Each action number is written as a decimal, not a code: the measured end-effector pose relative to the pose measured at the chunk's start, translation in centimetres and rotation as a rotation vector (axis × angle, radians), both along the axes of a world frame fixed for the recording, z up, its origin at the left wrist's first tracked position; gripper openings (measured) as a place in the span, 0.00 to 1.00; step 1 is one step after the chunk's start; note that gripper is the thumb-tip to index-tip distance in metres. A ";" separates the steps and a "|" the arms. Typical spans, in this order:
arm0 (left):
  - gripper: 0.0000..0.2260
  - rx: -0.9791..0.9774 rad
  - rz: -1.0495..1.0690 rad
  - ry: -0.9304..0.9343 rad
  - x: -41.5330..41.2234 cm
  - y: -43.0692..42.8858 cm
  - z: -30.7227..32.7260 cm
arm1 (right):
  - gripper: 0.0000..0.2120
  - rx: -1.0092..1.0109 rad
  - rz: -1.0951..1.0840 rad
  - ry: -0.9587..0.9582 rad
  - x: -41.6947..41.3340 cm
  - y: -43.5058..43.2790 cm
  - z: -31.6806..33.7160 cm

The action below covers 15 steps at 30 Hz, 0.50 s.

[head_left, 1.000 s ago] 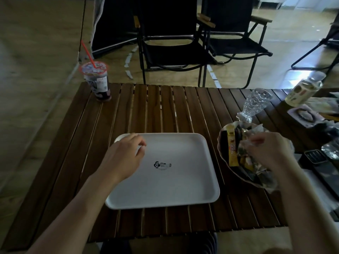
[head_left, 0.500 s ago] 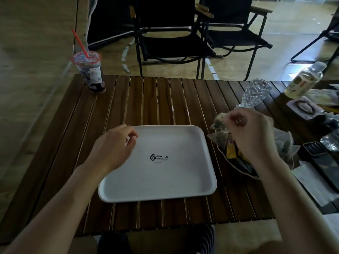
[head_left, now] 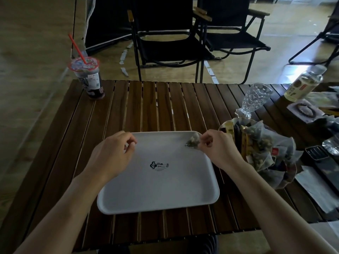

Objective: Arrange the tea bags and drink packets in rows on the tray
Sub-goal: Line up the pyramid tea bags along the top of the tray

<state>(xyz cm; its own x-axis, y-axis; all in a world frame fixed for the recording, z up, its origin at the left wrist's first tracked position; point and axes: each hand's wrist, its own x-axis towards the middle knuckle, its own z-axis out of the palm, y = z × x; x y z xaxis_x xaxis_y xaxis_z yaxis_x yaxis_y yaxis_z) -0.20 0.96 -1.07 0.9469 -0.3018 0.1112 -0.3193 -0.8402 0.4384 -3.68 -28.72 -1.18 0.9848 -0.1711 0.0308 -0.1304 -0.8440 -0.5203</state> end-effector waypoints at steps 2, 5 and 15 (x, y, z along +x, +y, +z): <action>0.04 -0.007 0.015 -0.002 0.2 -0.1 0.0 | 0.08 -0.014 -0.019 -0.032 -0.1 -0.2 0.7; 0.03 -0.009 0.037 0.001 0.2 -0.5 -0.1 | 0.08 -0.100 -0.109 -0.070 -0.4 -1.0 2.0; 0.03 -0.038 0.079 0.017 -0.8 -4.1 0.4 | 0.05 -0.126 -0.171 0.080 -1.6 -3.9 2.9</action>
<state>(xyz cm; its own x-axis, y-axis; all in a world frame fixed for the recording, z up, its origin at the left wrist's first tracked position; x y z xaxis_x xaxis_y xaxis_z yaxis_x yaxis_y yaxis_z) -1.01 -3.15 -0.68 0.9693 -0.2223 0.1049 -0.2453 -0.8450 0.4752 -5.28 -32.65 1.75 0.9421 -0.3351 -0.0140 -0.3132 -0.8640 -0.3941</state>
